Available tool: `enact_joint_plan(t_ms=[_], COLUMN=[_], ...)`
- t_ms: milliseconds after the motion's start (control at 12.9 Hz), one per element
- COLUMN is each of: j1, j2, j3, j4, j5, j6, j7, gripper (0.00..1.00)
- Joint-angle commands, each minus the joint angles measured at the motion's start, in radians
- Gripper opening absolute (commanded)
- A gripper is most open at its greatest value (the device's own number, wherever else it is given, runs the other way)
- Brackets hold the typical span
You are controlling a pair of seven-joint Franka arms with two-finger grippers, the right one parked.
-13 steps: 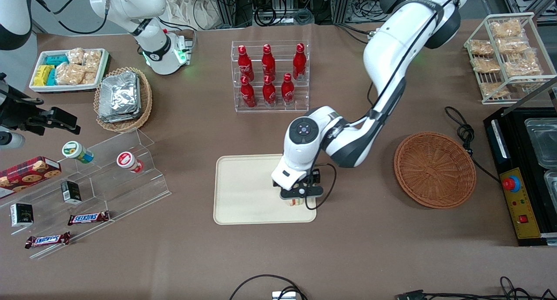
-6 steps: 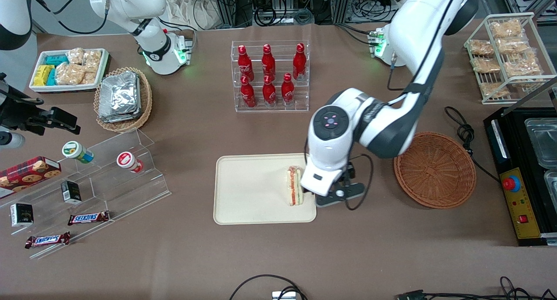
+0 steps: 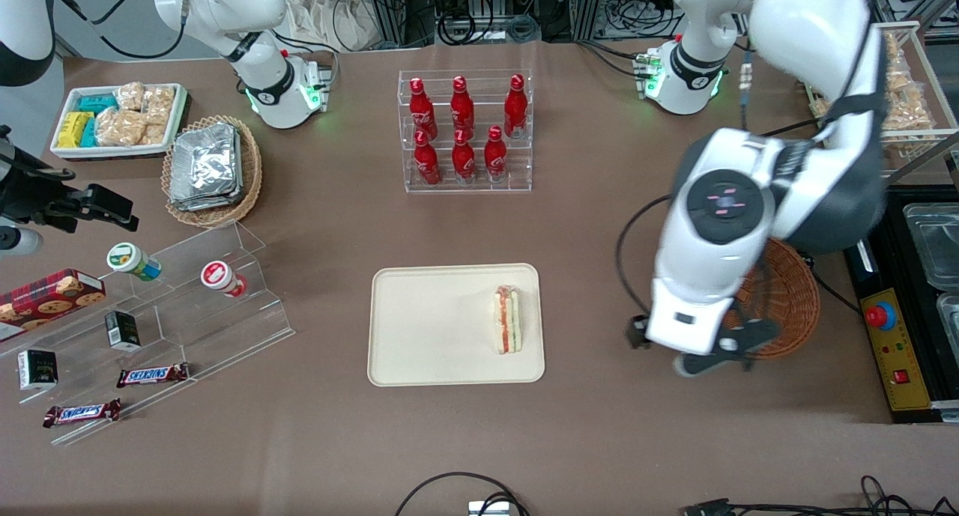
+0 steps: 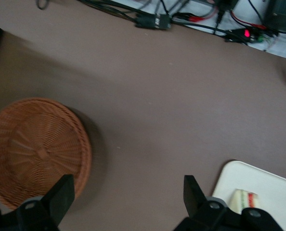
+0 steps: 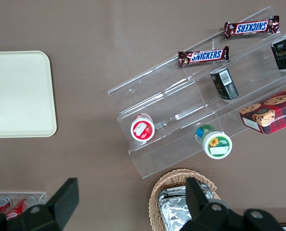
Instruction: Place sandwich from basket to tray
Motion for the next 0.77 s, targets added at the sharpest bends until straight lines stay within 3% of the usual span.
enact_joint_plan(t_ms=[0, 310, 697], j1=[0.088, 0.183, 0.261], j2=[-0.062, -0.134, -0.166], j3=[-0.016, -0.013, -0.011], j4=[-0.021, -0.02, -0.026], j5=[-0.007, -0.125, -0.193], j6=[-0.043, -0.089, -0.126], j7=[0.081, 0.244, 0.365], gripper=[1.0, 1.0, 1.0])
